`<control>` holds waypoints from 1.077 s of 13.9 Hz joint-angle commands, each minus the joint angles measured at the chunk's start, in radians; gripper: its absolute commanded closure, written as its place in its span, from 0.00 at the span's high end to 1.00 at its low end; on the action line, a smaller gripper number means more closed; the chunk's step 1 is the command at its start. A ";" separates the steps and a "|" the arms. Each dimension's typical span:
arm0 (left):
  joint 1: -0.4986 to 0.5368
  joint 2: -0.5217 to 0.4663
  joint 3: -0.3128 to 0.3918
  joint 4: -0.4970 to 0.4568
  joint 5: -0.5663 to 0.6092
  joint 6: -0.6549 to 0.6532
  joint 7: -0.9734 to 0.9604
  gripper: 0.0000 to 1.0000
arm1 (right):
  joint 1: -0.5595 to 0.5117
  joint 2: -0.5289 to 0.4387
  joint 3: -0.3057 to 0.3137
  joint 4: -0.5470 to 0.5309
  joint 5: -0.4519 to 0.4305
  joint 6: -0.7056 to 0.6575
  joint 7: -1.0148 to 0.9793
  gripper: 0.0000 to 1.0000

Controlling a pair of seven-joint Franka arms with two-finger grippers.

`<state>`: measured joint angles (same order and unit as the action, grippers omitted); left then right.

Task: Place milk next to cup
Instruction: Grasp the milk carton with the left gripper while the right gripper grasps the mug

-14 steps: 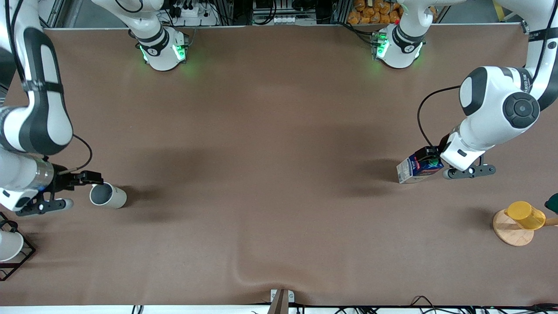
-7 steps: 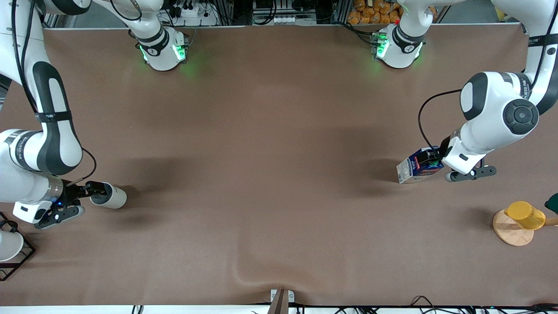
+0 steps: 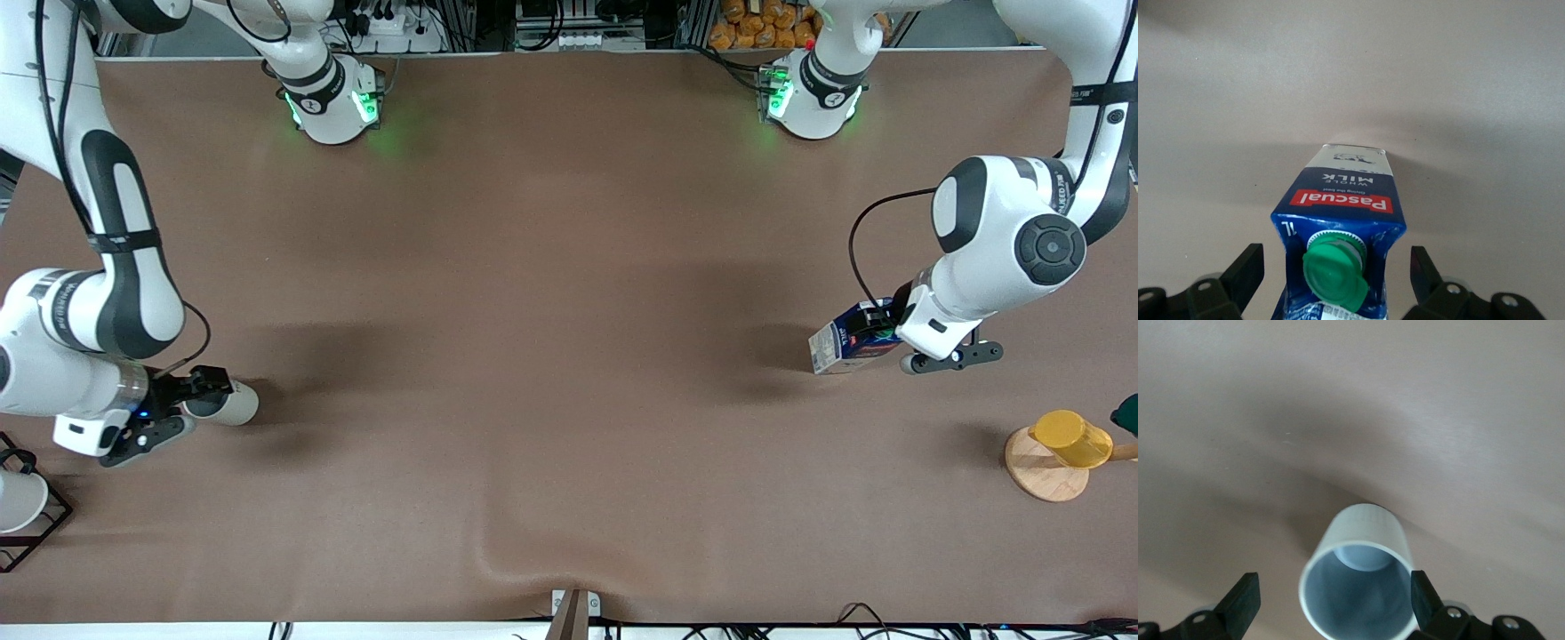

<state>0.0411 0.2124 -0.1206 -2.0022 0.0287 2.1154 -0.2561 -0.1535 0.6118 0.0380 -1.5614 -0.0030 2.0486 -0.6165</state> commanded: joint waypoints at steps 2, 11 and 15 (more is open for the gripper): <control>0.002 0.004 -0.004 0.006 0.023 0.005 -0.017 0.74 | 0.000 -0.001 0.003 -0.040 -0.043 0.002 -0.052 1.00; 0.005 0.004 -0.005 0.013 0.023 0.005 -0.023 0.52 | 0.002 -0.009 0.003 -0.063 -0.061 -0.002 -0.054 1.00; 0.005 0.004 -0.005 0.020 0.023 0.005 -0.020 0.45 | -0.005 0.008 0.003 -0.074 -0.061 0.005 -0.057 0.00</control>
<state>0.0414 0.2129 -0.1204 -1.9967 0.0296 2.1162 -0.2567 -0.1475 0.6156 0.0353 -1.6253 -0.0461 2.0487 -0.6610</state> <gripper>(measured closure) 0.529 0.163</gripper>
